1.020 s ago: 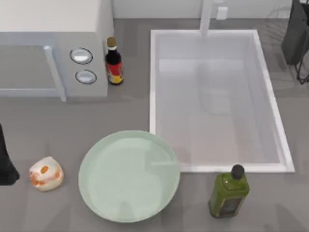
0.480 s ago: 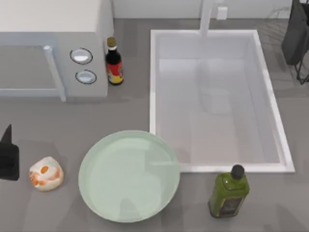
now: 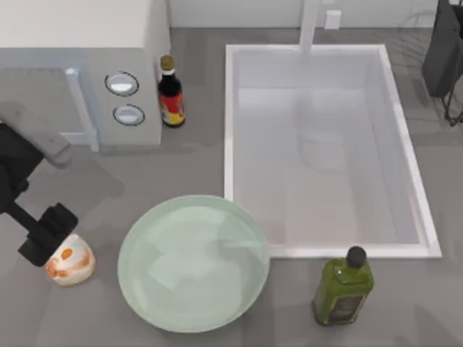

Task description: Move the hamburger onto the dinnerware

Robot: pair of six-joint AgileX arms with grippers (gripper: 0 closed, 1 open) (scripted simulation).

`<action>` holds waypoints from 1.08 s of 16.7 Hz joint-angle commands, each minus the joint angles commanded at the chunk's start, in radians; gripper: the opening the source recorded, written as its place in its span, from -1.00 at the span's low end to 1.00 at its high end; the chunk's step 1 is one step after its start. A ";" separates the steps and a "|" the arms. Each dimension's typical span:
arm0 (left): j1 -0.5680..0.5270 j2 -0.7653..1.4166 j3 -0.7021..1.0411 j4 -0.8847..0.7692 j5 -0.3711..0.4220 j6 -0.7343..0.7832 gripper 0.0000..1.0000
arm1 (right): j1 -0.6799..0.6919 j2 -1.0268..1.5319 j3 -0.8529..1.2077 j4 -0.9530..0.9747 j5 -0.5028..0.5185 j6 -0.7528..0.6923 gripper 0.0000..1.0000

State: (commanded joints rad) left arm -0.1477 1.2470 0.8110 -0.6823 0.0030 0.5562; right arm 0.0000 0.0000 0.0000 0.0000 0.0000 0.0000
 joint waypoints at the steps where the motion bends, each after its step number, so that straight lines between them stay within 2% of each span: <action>1: -0.012 0.088 0.052 -0.049 -0.001 0.041 1.00 | 0.000 0.000 0.000 0.000 0.000 0.000 1.00; 5: -0.052 0.342 0.203 -0.209 -0.003 0.174 1.00 | 0.000 0.000 0.000 0.000 0.000 0.000 1.00; 8: -0.069 0.425 0.251 -0.272 -0.002 0.224 1.00 | 0.000 0.000 0.000 0.000 0.000 0.000 1.00; 14: -0.066 0.430 0.250 -0.273 -0.002 0.228 1.00 | 0.000 0.000 0.000 0.000 0.000 0.000 1.00; 18: -0.069 0.489 0.192 -0.158 -0.002 0.232 1.00 | 0.000 0.000 0.000 0.000 0.000 0.000 1.00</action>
State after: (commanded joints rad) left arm -0.2165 1.7362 1.0028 -0.8400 0.0012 0.7877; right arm 0.0000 0.0000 0.0000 0.0000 0.0000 0.0000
